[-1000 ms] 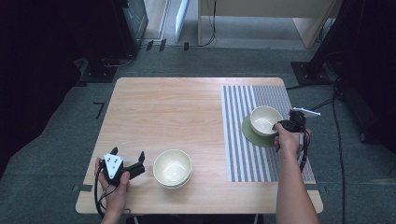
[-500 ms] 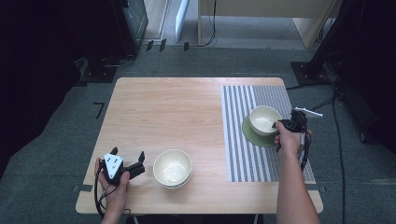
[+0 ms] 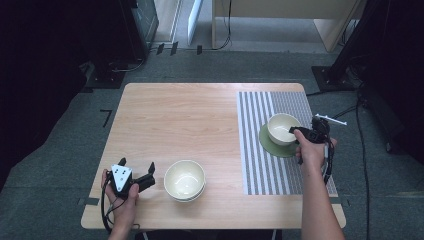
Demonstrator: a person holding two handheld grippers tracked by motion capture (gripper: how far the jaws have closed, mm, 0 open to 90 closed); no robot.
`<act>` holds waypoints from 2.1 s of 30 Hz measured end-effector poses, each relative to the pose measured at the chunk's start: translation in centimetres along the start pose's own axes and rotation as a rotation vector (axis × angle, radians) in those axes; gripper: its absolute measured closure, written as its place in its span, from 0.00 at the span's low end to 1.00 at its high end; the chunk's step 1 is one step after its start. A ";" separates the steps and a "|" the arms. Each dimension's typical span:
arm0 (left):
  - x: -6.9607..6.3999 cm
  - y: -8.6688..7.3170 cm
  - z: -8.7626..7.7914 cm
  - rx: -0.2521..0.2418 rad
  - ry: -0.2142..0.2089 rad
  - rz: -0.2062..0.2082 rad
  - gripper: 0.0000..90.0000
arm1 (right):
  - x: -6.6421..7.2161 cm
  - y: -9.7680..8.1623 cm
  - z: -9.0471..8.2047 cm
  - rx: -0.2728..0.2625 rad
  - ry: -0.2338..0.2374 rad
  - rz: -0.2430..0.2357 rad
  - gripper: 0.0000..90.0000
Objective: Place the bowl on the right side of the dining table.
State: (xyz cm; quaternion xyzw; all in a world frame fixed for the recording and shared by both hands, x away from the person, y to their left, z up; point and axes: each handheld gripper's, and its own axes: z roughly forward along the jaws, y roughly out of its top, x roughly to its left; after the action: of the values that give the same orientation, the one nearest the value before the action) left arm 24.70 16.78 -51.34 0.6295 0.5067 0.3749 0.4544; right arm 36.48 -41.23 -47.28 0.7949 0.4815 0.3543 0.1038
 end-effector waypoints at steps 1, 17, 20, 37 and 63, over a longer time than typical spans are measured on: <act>0.0 0.0 0.0 0.000 0.000 0.000 0.00 | 0.0 0.0 -0.2 -0.001 0.001 0.002 0.48; 0.0 0.0 0.0 0.002 0.002 0.004 0.00 | 1.0 -1.5 -2.8 -0.070 -0.004 -0.166 0.30; 0.0 0.0 0.0 0.002 0.002 -0.001 0.00 | 1.3 -2.1 -3.2 -0.101 0.011 -0.225 0.17; 0.0 0.0 0.0 0.002 0.002 -0.003 0.00 | 1.7 -4.5 -4.6 -0.224 0.076 -0.328 0.00; 0.0 0.0 0.0 0.000 0.002 0.000 0.00 | 1.2 -7.3 -6.9 -0.305 0.059 -0.414 0.00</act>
State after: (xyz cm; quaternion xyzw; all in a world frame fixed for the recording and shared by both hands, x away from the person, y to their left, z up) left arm 24.66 16.76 -51.34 0.6292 0.5072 0.3756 0.4536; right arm 27.17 -37.70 -45.39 0.6440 0.5777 0.4170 0.2786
